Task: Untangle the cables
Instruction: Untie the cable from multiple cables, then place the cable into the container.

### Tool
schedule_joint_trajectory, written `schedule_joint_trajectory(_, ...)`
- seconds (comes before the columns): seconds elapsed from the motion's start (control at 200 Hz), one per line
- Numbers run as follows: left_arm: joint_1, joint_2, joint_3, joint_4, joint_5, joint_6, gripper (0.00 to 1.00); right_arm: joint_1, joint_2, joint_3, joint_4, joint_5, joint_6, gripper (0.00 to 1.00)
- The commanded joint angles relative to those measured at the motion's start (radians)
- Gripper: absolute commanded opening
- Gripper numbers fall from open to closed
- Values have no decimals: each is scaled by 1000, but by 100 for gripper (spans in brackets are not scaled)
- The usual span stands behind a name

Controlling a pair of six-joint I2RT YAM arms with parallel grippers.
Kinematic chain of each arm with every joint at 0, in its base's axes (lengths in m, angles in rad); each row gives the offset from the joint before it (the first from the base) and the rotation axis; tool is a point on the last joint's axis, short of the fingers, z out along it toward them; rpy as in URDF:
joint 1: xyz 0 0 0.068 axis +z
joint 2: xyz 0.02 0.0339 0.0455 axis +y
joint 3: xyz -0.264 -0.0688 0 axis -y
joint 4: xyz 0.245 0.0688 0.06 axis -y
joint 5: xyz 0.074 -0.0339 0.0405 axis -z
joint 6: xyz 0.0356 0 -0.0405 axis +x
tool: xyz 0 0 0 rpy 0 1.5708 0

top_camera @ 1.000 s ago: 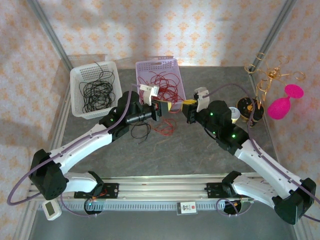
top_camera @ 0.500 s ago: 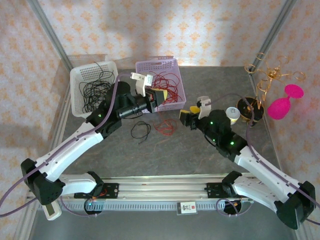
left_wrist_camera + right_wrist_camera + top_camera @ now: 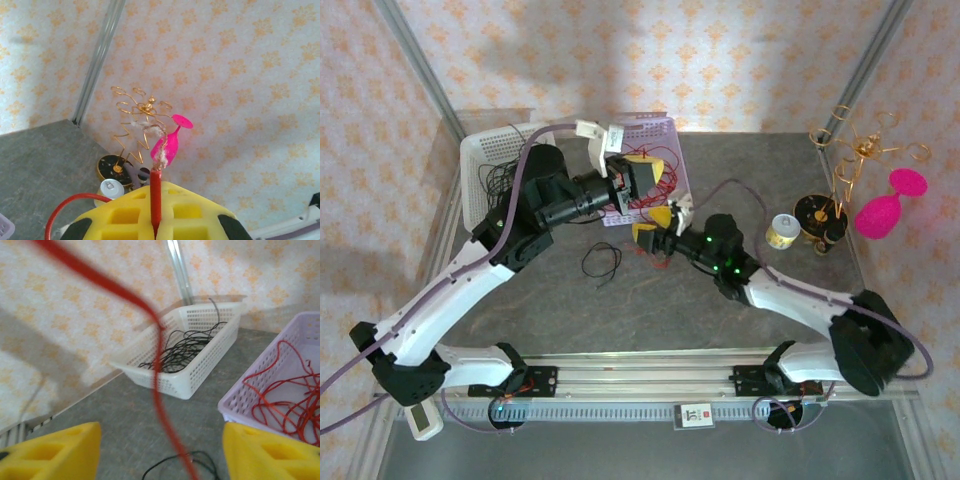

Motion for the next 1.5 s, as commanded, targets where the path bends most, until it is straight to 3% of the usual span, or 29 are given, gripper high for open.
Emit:
schedule_joint_trajectory(0.0, -7, 7, 121, -58, -1, 53, 0, 3, 81, 23, 84, 147, 0, 56)
schedule_joint_trajectory(0.2, -9, 19, 313, -88, -72, 125, 0, -2, 200, -59, 127, 238, 24, 25)
schedule_joint_trajectory(0.395, -8, 46, 477, -95, -180, 222, 0, -1, 257, -126, 152, 314, 50, 22)
schedule_joint_trajectory(0.551, -7, 36, 463, -7, -368, 315, 0, -2, 285, -175, 162, 342, 77, 20)
schedule_joint_trajectory(0.676, 3, 97, 532, -20, -428, 372, 0, -2, 255, -216, 157, 352, 94, 21)
schedule_joint_trajectory(0.841, 37, 185, 617, 21, -425, 392, 0, -2, 178, -247, 90, 372, 113, 38)
schedule_joint_trajectory(0.936, 70, 225, 628, 79, -421, 393, 0, -2, 112, -264, 42, 364, 125, 41)
schedule_joint_trajectory(1.301, 214, 394, 582, 319, -374, 337, 0, -2, -212, -351, -142, 406, 175, 45)
schedule_joint_trajectory(1.497, 279, 575, 635, 392, -328, 243, 0, -2, -331, -356, -260, 420, 175, 45)
